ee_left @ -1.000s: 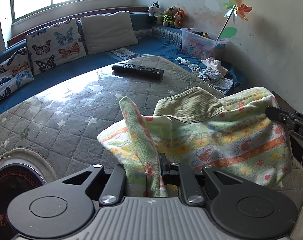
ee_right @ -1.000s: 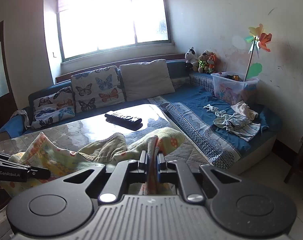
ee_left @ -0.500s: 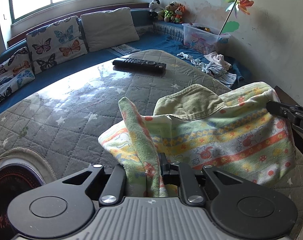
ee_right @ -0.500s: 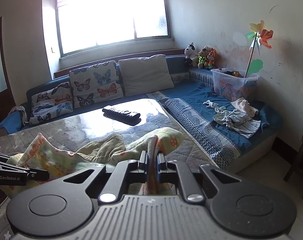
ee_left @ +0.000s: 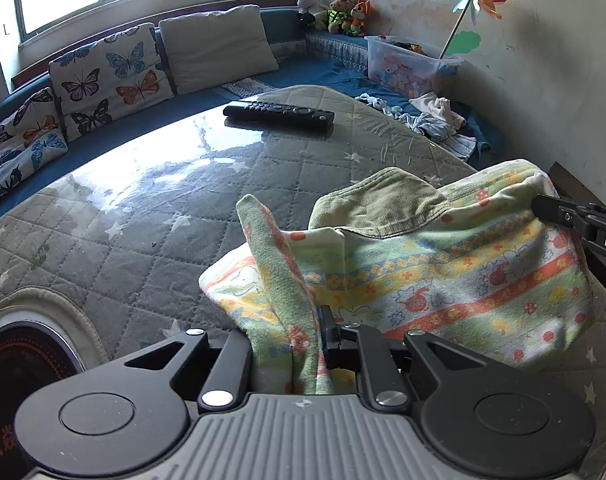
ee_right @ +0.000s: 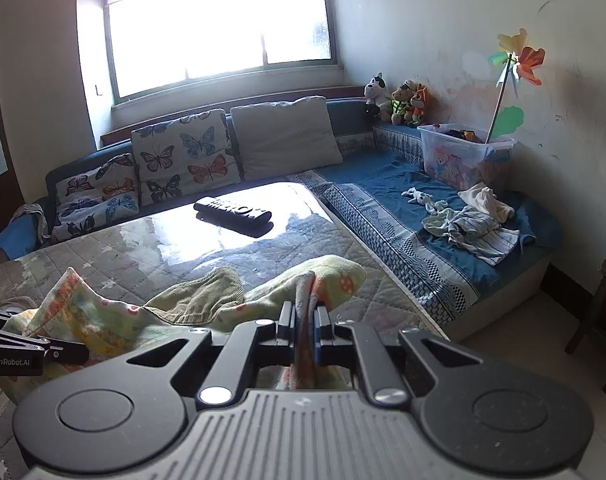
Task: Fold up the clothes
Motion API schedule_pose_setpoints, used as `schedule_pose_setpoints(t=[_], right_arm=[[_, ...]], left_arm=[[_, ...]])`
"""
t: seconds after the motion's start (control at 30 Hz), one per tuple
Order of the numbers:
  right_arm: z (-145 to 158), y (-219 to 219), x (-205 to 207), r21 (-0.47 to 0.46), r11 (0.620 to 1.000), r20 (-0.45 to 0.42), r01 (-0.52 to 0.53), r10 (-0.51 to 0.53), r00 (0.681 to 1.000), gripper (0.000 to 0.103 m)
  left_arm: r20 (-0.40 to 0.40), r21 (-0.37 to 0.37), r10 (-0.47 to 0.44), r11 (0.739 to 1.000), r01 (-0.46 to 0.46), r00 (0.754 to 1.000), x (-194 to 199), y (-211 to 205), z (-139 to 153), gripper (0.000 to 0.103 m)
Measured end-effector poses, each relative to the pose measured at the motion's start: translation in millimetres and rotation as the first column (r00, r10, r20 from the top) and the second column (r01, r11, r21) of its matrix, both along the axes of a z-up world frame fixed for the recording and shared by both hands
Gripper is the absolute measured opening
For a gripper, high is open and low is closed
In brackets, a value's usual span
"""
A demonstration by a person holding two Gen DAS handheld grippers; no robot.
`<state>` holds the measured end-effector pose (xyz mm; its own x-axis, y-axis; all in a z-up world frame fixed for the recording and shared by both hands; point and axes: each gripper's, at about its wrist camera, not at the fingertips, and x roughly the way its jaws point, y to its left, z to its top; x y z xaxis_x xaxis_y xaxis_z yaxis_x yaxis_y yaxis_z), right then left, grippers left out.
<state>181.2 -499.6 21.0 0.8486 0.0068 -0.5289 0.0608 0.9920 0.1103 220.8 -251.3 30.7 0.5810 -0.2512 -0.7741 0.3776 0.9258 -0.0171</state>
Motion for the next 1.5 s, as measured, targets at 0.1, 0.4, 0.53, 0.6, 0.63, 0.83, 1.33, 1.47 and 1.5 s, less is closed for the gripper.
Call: schedule_pose_setpoints(t=[0.1, 0.4, 0.53, 0.6, 0.63, 0.83, 1.33, 1.47, 1.5], right_arm=[[-1.9, -1.4, 0.9, 0.001, 1.0, -0.006, 0.004, -0.004, 1.0, 0.008], [-7.4, -4.2, 0.2, 0.001, 1.0, -0.027, 0.02, -0.02, 0.999, 0.008], [-9.8, -6.7, 0.9, 0.001, 1.0, -0.04, 0.027, -0.027, 0.999, 0.008], [-12.3, -8.3, 1.3, 0.001, 0.999, -0.051, 0.033, -0.033, 0.998, 0.008], [-13.6, -9.2, 1.7, 0.001, 0.999, -0.058, 0.037, -0.037, 0.998, 0.008], [-19.3, -8.4, 2.3, -0.017, 0.999, -0.086, 0.047, -0.048, 0.995, 0.01], [-18.7, 5.4, 6.4, -0.02, 1.0, -0.093, 0.005, -0.007, 0.996, 0.023], [-30.8, 7.7, 17.2, 0.007, 1.0, -0.132, -0.002, 0.003, 0.991, 0.023], [-33.9, 7.4, 19.4, 0.009, 1.0, -0.141, 0.001, 0.0, 0.99, 0.023]], left_arm=[[-0.005, 0.002, 0.001, 1.0, -0.001, 1.0, 2.5, -1.1, -1.4, 0.014], [-0.012, 0.01, -0.004, 1.0, 0.004, 1.0, 7.6, -2.8, -8.7, 0.015], [-0.014, 0.015, -0.007, 1.0, 0.007, 1.0, 8.7, -2.1, -13.6, 0.017], [-0.016, 0.017, -0.009, 1.0, 0.009, 1.0, 9.1, -2.2, -15.6, 0.017], [-0.017, 0.019, -0.011, 1.0, 0.011, 1.0, 9.3, -2.2, -16.5, 0.017], [-0.011, 0.033, -0.013, 0.999, 0.014, 1.0, 11.8, -0.7, -20.8, 0.023], [-0.012, 0.057, 0.023, 0.998, -0.022, 1.0, 12.1, 5.4, -31.1, 0.058], [-0.013, 0.061, 0.034, 0.998, -0.033, 0.999, 13.5, 8.0, -32.6, 0.066], [-0.012, 0.061, 0.035, 0.998, -0.034, 0.999, 13.6, 8.8, -33.1, 0.067]])
